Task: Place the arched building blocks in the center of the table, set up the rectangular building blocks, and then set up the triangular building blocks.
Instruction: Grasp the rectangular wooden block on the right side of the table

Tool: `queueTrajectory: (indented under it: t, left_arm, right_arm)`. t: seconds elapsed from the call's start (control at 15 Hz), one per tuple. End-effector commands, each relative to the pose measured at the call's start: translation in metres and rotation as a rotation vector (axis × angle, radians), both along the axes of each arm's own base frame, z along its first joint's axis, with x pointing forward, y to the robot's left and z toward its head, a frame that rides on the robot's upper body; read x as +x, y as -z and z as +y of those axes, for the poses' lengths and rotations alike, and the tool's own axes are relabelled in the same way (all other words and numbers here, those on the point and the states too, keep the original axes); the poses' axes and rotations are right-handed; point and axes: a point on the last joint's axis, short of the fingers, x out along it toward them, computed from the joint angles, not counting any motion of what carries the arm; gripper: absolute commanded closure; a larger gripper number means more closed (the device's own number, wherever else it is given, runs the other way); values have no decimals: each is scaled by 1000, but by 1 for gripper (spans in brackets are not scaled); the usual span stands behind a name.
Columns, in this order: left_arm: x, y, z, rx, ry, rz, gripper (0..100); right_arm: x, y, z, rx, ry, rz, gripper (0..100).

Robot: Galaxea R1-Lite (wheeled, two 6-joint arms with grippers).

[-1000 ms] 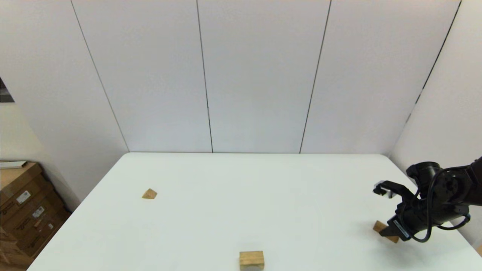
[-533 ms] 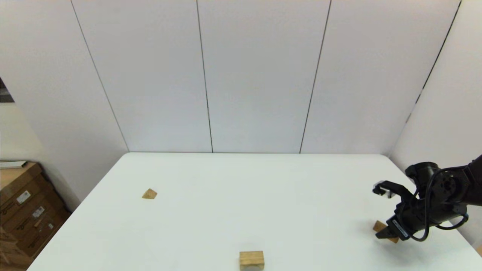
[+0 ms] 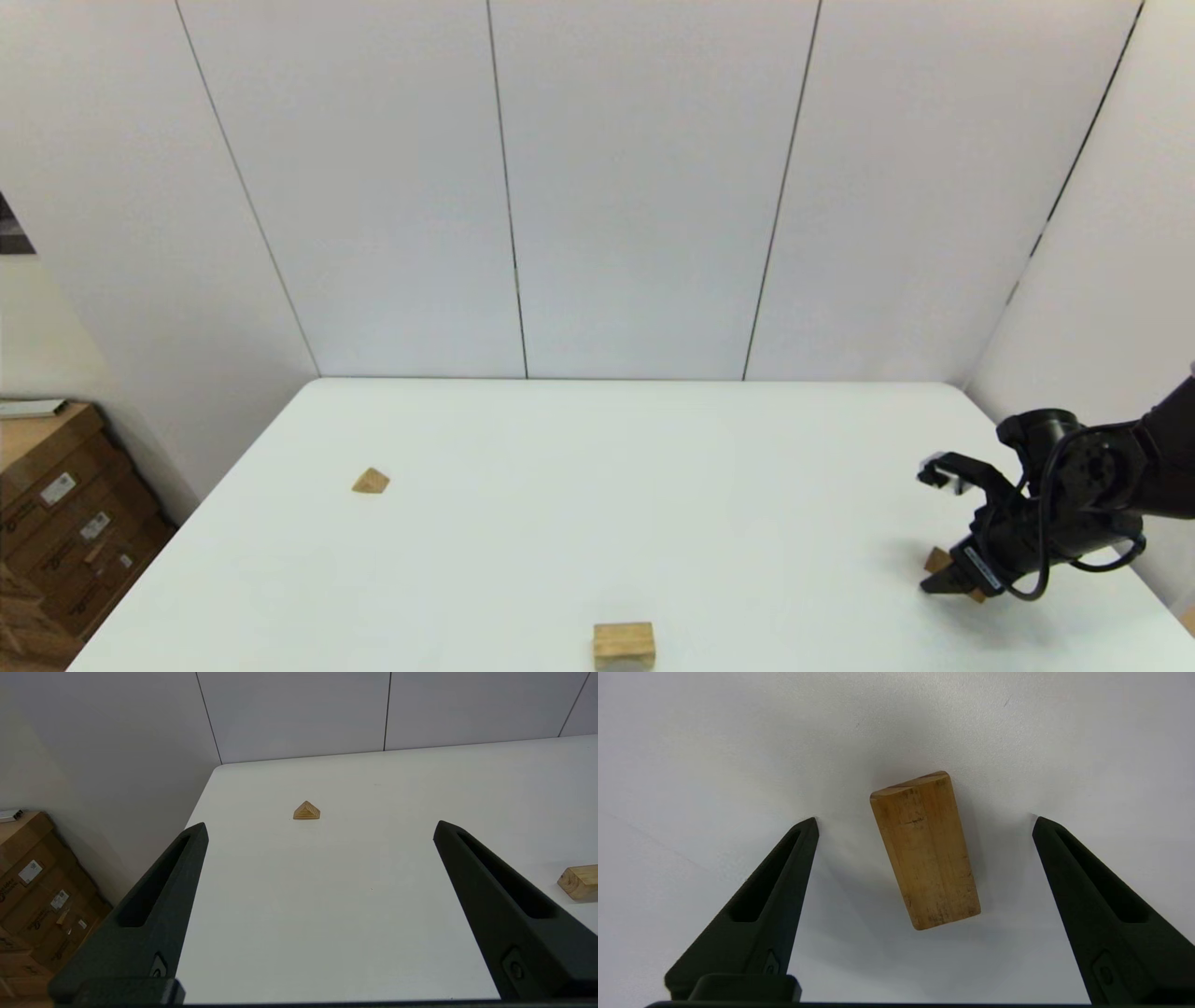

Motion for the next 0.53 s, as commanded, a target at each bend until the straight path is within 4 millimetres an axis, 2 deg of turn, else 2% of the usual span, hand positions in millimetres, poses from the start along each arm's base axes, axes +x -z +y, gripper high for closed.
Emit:
queueTrajectory:
  t: [0.07,0.53]
  left_arm:
    - [0,0,0,-1,1,2,0]
    - [0,0,0,-1,0,2,0]
  right_arm:
    - [0,3,0,2,-3,7,100]
    - [0,2,0,5,-1,5,100]
